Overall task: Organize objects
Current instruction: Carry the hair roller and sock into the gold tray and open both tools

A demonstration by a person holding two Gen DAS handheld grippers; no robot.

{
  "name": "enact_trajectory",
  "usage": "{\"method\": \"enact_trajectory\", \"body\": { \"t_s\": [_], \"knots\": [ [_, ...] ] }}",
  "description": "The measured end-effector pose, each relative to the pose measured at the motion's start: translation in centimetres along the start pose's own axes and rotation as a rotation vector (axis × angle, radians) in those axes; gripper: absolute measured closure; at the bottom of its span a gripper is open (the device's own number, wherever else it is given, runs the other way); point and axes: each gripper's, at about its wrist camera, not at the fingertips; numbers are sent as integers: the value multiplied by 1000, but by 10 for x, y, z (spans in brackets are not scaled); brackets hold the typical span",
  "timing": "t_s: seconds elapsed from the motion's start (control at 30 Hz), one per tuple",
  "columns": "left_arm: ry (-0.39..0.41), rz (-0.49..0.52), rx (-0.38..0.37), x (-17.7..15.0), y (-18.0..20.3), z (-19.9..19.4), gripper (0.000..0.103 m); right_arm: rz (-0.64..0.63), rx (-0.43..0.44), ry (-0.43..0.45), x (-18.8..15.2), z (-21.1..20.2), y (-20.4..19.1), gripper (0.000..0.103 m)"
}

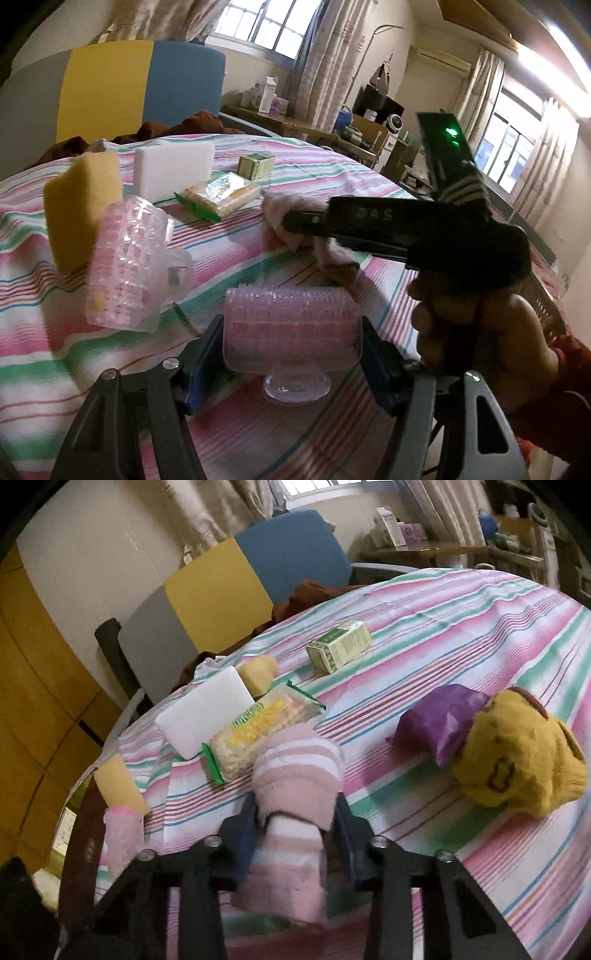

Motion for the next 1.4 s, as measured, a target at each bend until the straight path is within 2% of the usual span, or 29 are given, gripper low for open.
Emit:
{"method": "enact_trajectory", "body": {
  "t_s": [0.37,0.57,0.8,1.03,1.2,1.4],
  "knots": [
    [29,-46,-62,-17,2,-50,34,49,20,55,-24,-54,-20,70],
    [83,-69,-50,-21,-6,-90,34,43,92,73,-34,-76,-49,70],
    [142,-97,8,-27,-23,-133,34,-37,188,44,-47,-79,-109,70],
    [213,-181,73,-31,-60,-180,34,-141,278,20,-52,-80,-173,70],
    [251,-227,165,-40,-91,-213,34,-215,336,-8,-58,-75,-214,70],
    [243,-275,260,-49,-129,-230,34,-278,382,-47,-66,-68,-256,70]
  ]
}}
Point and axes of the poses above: each gripper's, at about its wrist camera, not at the fingertips, and z roughly the way its jaws point, y to its right, x to its top, and after that the axes turned 5 degrees about -z, right-handed
